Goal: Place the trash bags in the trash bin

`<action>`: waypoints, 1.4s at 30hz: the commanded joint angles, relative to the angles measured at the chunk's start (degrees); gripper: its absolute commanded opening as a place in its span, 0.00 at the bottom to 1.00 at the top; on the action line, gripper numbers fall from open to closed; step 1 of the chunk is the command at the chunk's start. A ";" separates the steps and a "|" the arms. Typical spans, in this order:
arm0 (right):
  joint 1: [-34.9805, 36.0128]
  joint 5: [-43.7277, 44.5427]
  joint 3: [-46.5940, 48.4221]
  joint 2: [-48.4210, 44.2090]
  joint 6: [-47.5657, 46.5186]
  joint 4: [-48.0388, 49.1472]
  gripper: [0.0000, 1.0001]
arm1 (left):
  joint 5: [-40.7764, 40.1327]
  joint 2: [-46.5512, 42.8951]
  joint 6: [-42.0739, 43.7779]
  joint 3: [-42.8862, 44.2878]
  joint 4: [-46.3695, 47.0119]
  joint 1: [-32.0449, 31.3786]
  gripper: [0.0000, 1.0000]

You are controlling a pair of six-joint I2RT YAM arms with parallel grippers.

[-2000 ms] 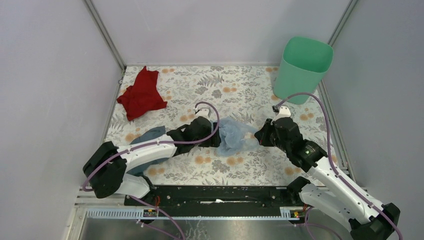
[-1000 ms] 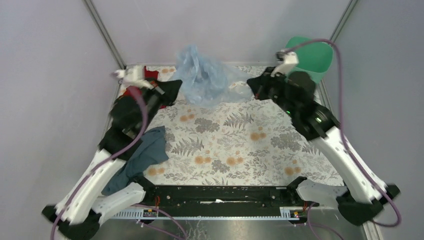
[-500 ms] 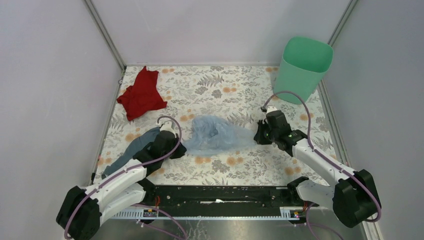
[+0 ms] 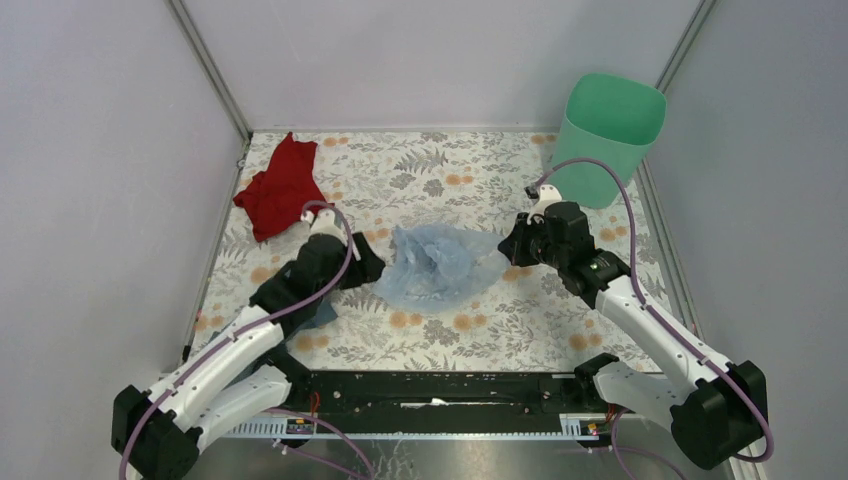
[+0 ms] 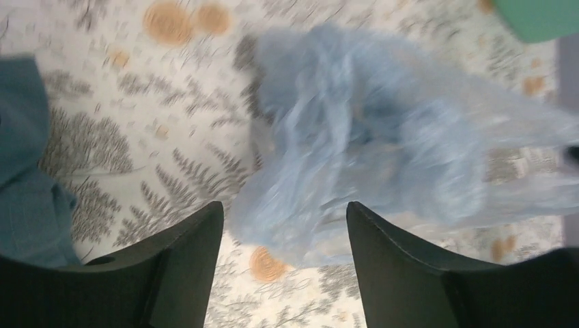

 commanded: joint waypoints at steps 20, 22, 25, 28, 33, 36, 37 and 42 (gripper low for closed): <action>0.04 -5.27 -1.73 -1.32 0.64 0.51 0.02 | -15.51 41.48 6.67 30.80 -1.33 -5.31 0.72; -0.03 -5.62 -1.90 -1.14 0.69 0.37 0.03 | -15.52 39.82 6.63 29.31 0.31 -4.87 0.50; 0.03 -5.57 -2.04 -1.25 1.89 -0.17 0.07 | -15.84 34.62 6.86 25.34 2.63 -4.42 0.22; 0.04 -8.96 -1.90 -0.36 6.10 0.72 0.16 | -16.79 28.85 6.06 21.25 2.71 -3.76 0.00; 0.09 -23.54 -2.33 4.80 14.70 5.74 0.57 | -15.75 18.76 2.50 11.70 5.80 -3.43 0.00; 0.11 -27.37 -3.93 4.91 16.45 6.74 0.74 | -16.55 14.56 -1.06 6.58 6.38 -3.17 0.00; 0.12 -27.78 -4.66 4.40 16.01 6.49 0.80 | -16.08 12.91 -1.98 4.92 6.96 -3.16 0.00; 0.09 -21.21 -9.02 2.65 13.70 5.34 0.95 | -12.29 6.33 -3.02 -2.17 11.37 -3.15 0.00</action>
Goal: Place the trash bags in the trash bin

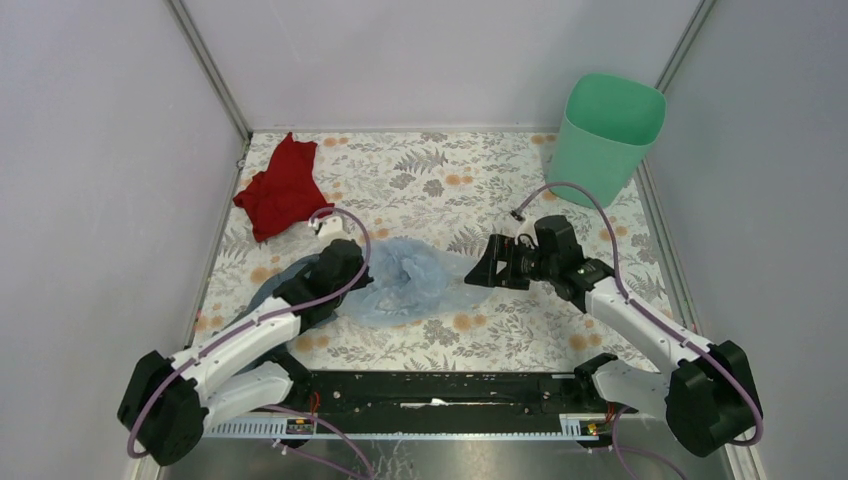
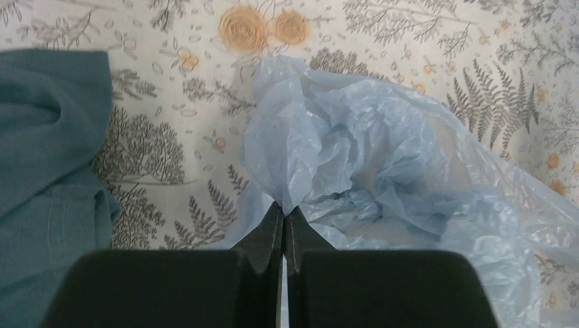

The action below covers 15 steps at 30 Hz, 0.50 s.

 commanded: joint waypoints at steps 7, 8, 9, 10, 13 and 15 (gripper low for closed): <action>0.13 -5.02 -6.36 7.72 7.65 18.57 0.90 | 4.64 -10.37 -2.22 -6.03 6.55 0.32 0.00; 0.07 -6.19 -6.52 8.98 9.54 21.40 0.83 | 4.61 -10.83 -2.23 -6.12 6.65 0.36 0.00; 0.07 -6.60 -6.18 10.17 10.67 22.92 0.74 | 4.53 -11.13 -2.17 -6.03 6.82 0.33 0.00; 0.13 -6.30 -5.35 10.95 11.19 23.42 0.63 | 4.55 -11.19 -1.89 -5.62 7.26 0.32 0.00; -0.01 -1.83 0.55 12.13 11.04 19.07 0.12 | 3.96 -9.64 0.37 -0.18 8.01 1.25 0.00; -0.15 3.90 13.34 14.61 4.75 5.74 0.00 | 6.03 -5.02 5.40 8.80 9.08 4.18 0.00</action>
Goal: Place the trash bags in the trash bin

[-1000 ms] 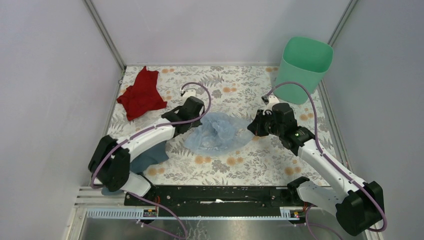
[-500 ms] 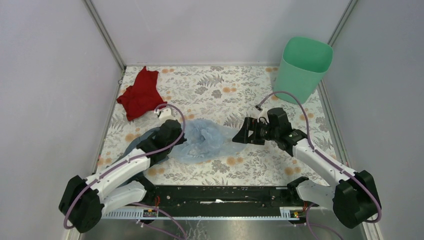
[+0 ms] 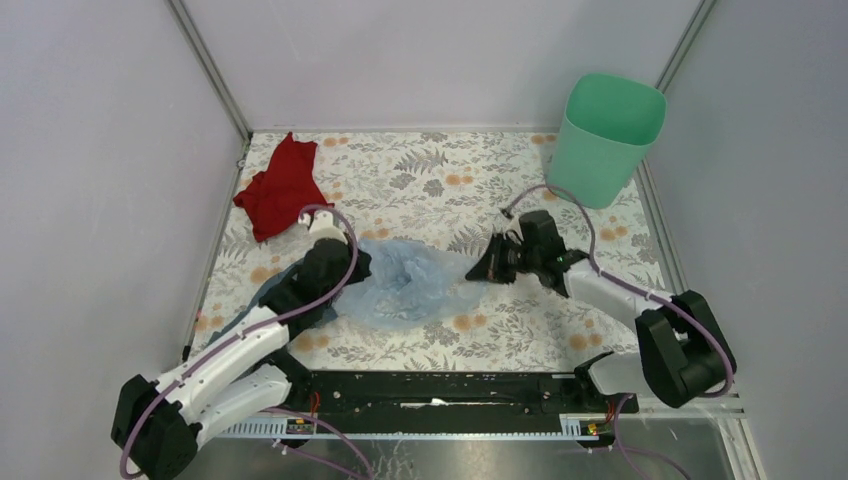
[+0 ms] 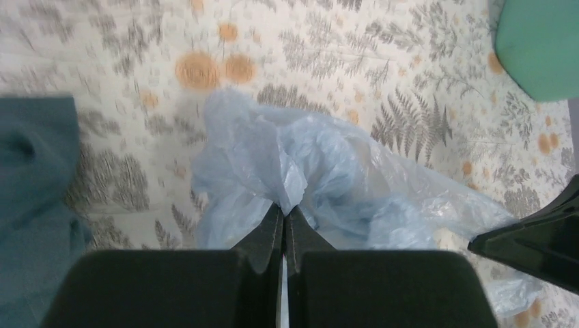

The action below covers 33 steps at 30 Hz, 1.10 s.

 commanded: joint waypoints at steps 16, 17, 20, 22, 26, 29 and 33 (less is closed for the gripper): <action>0.65 22.73 20.69 -8.79 -17.16 -10.31 0.00 | -0.46 5.15 10.83 18.25 -0.56 8.72 0.00; 0.67 21.35 18.31 -5.93 -16.87 -10.09 0.00 | 0.21 5.34 8.98 14.78 -1.06 8.94 0.00; 0.70 20.56 14.91 -3.90 -15.76 -9.40 0.00 | 2.81 3.79 6.44 9.41 -0.01 9.06 0.00; 0.69 22.79 17.76 -4.02 -16.66 -11.08 0.00 | 3.72 3.73 6.59 12.39 0.52 9.23 0.00; 0.61 24.61 42.81 1.56 -21.93 -22.62 0.00 | 7.08 12.92 12.91 39.26 -6.62 9.77 0.00; 0.61 25.11 65.33 4.65 -24.34 -33.12 0.00 | 11.29 20.03 16.97 66.67 -16.51 9.77 0.00; 0.86 23.57 75.78 -0.56 -25.55 -30.40 0.00 | 17.66 13.46 17.17 72.91 -6.47 9.79 0.00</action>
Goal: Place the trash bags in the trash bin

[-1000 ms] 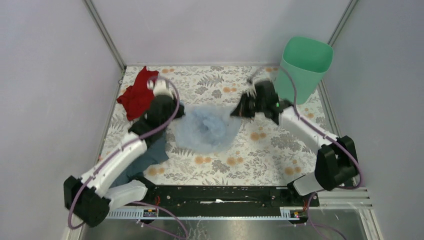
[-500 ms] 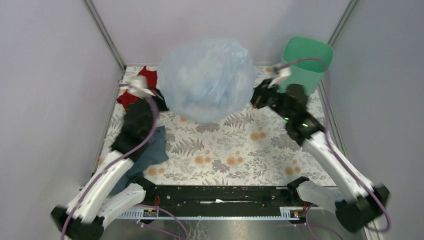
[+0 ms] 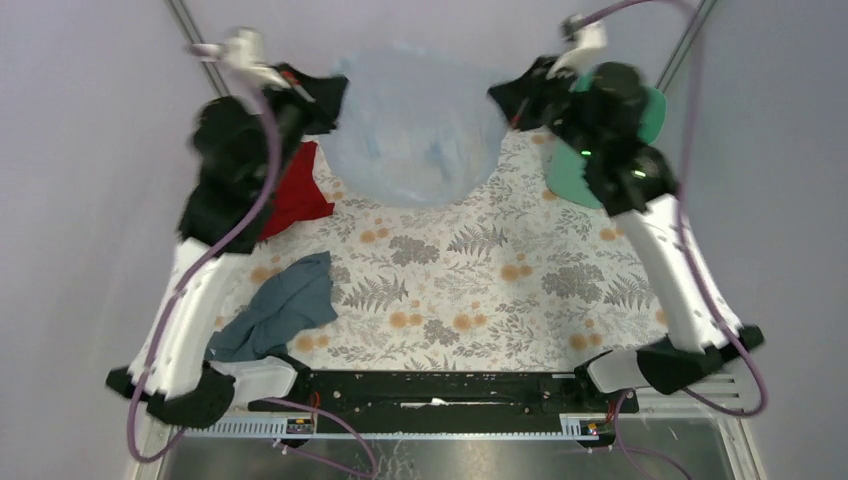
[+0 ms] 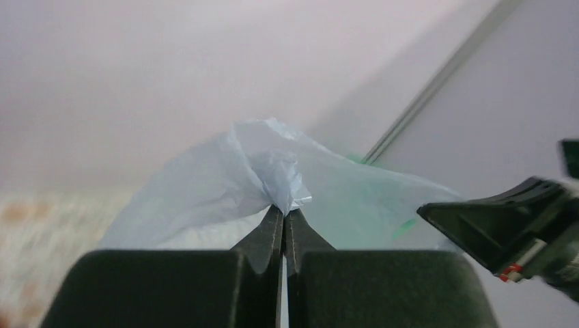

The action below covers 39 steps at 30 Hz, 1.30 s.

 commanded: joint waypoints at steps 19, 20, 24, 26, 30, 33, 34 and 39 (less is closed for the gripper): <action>0.32 -2.65 -48.93 -10.95 1.06 18.82 0.00 | -0.07 -19.78 -10.85 -53.58 13.88 1.26 0.00; 0.28 -1.94 -45.24 -11.43 -0.17 16.42 0.00 | 1.14 -19.82 -9.82 -49.91 12.79 1.45 0.00; 0.34 -0.04 -20.59 -10.60 -5.01 3.60 0.00 | 5.63 -15.29 -5.22 -24.51 5.61 1.69 0.00; 0.32 0.16 -7.12 -10.08 -6.05 -1.05 0.00 | 8.23 -13.01 -3.67 -10.50 3.75 1.69 0.00; 0.29 -1.59 3.02 -15.35 -4.58 2.37 0.00 | 14.11 -16.85 -3.22 -0.28 11.79 1.69 0.00; 0.28 -3.22 -8.16 -23.64 -2.92 13.40 0.00 | 15.58 -26.66 -3.56 -17.23 28.11 1.69 0.00; 0.34 -3.87 -12.90 -25.51 -3.01 16.12 0.00 | 14.81 -29.02 -3.49 -22.97 31.14 1.69 0.00; 0.34 -0.75 -33.67 -24.14 -0.49 15.57 0.00 | -1.09 -28.19 -10.22 -40.34 16.90 1.71 0.00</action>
